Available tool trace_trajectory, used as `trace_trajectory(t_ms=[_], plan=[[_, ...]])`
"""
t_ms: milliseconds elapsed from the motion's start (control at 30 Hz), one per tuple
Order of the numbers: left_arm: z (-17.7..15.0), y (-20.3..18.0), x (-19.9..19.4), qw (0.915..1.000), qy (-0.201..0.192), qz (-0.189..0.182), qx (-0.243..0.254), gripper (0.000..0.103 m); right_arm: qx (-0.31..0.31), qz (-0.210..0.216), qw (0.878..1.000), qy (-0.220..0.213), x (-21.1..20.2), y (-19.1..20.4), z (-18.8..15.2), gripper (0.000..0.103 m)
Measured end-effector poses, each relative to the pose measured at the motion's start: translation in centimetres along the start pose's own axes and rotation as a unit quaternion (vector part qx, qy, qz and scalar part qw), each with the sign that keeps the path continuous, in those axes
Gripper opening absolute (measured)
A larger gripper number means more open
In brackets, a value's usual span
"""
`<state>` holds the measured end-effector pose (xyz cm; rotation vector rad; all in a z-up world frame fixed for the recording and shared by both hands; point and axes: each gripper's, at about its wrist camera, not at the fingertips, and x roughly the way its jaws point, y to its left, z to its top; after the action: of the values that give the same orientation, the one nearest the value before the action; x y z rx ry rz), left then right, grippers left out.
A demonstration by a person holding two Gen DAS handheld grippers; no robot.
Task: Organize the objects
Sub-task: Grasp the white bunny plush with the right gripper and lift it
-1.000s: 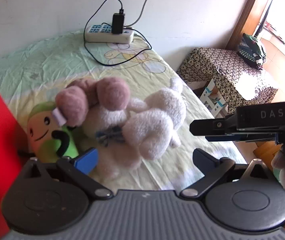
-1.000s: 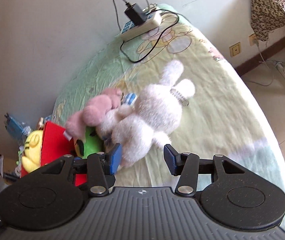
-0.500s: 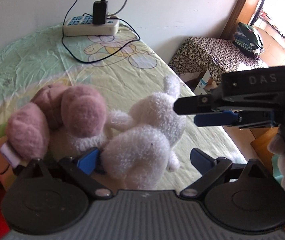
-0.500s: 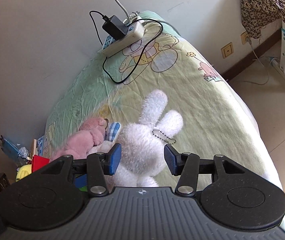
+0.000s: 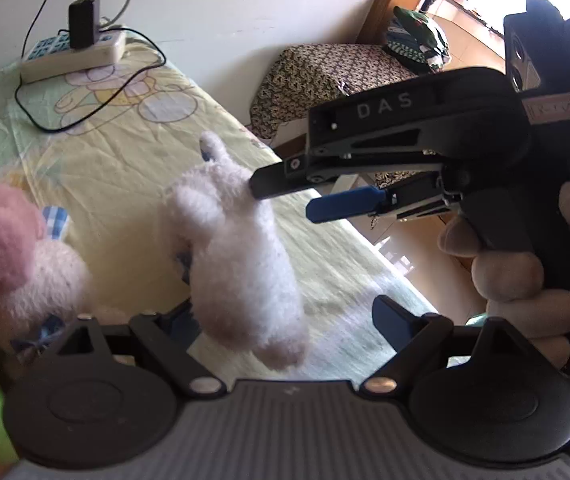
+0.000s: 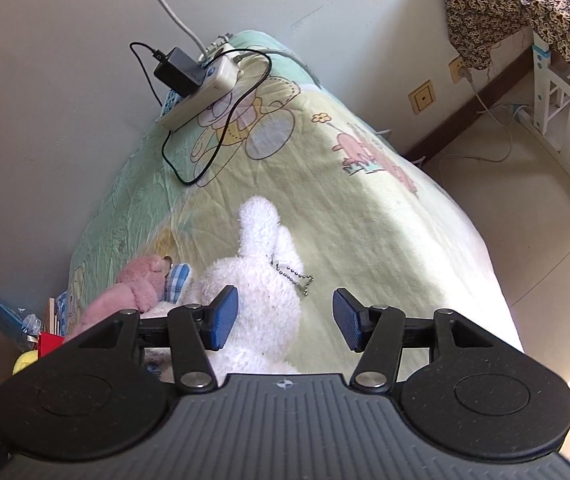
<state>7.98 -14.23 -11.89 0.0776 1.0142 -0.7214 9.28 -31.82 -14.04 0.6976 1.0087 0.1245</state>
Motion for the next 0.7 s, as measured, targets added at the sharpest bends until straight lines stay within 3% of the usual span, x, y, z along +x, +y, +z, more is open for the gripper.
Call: trace_trajectory(t_ms=[67,200,300,467,600,700], plan=[[0.0,-0.3,-0.2,0.9999,-0.002,-0.004,0.009,0.089,0.005,0.0,1.0,-0.008,-0.3,-0.5,0.2,0.056],[0.1,0.4,-2.1,0.9987,-0.026,-0.045,-0.001,0.095,0.026,0.05,0.998,-0.017,-1.5,-1.5,0.5,0.057],[0.3,0.6,-2.0,0.9987,-0.027,-0.044,0.003,0.095,0.014,0.083,0.996,-0.006,-1.7,-0.9,0.4,0.057],[0.4,1.2,0.1,0.9989,-0.004,-0.044,-0.014,0.095,-0.032,0.099,0.995,0.013,-1.4,0.7,-0.2,0.058],[0.2,0.4,1.5,0.9986,0.012,-0.05,-0.007,0.095,-0.065,0.069,0.995,0.015,-1.4,1.0,-0.4,0.059],[-0.1,-0.8,2.1,0.9982,0.021,-0.056,0.01,0.095,-0.059,0.071,0.996,0.018,-1.5,0.2,-0.3,0.059]])
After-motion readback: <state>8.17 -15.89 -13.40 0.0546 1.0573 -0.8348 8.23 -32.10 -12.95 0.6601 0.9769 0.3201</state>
